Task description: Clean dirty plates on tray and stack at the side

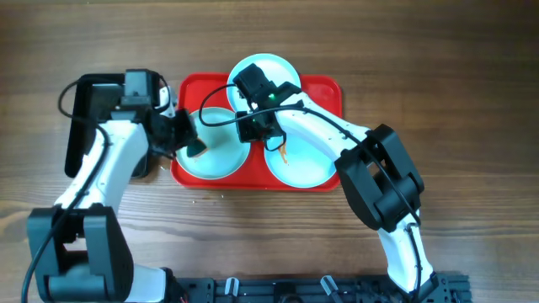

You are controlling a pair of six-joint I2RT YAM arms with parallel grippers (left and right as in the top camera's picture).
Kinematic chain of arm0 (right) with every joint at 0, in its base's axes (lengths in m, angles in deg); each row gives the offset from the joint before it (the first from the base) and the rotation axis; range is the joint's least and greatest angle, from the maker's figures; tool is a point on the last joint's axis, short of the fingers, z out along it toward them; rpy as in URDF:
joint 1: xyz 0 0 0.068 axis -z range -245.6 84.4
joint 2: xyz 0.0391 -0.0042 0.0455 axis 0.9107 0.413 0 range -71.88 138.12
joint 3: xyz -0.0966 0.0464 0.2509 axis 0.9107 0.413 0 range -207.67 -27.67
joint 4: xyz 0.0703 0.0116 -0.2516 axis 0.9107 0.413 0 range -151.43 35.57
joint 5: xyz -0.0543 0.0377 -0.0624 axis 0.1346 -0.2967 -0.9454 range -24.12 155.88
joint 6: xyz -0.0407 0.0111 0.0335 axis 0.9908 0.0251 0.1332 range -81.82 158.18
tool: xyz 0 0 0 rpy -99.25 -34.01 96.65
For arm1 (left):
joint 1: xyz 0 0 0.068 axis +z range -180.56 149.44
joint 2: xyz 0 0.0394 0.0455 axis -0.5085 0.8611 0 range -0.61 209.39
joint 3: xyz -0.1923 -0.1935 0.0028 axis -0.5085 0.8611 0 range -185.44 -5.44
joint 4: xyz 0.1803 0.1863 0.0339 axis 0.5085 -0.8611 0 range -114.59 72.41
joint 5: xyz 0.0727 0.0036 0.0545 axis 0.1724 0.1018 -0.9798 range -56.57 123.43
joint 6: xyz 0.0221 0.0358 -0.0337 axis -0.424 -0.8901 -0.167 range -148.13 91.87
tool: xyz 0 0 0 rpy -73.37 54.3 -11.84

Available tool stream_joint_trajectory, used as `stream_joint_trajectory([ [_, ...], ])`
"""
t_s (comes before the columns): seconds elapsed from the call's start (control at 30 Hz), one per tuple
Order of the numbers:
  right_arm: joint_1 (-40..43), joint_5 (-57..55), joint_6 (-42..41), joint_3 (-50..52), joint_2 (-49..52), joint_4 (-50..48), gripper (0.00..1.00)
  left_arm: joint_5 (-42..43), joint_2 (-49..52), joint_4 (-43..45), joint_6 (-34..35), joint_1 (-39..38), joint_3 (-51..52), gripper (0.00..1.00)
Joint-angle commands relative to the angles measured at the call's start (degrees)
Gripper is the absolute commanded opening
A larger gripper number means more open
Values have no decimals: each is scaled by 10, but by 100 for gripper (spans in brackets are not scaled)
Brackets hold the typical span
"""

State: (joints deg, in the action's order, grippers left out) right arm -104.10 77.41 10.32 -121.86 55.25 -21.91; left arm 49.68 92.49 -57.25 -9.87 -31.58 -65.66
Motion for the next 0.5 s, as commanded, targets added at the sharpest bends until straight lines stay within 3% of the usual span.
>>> stream_joint_trajectory([
  [0.0,-6,24,-8,12,10,6,4,-9,-3,50,15,-38,35,4],
  [0.03,-6,31,-8,12,10,6,4,-37,-2,69,39,-45,45,4],
  [0.3,-6,36,-7,12,10,13,4,-48,64,117,43,-68,60,4],
  [0.47,-6,36,-7,12,10,17,4,-142,95,89,42,-68,60,4],
])
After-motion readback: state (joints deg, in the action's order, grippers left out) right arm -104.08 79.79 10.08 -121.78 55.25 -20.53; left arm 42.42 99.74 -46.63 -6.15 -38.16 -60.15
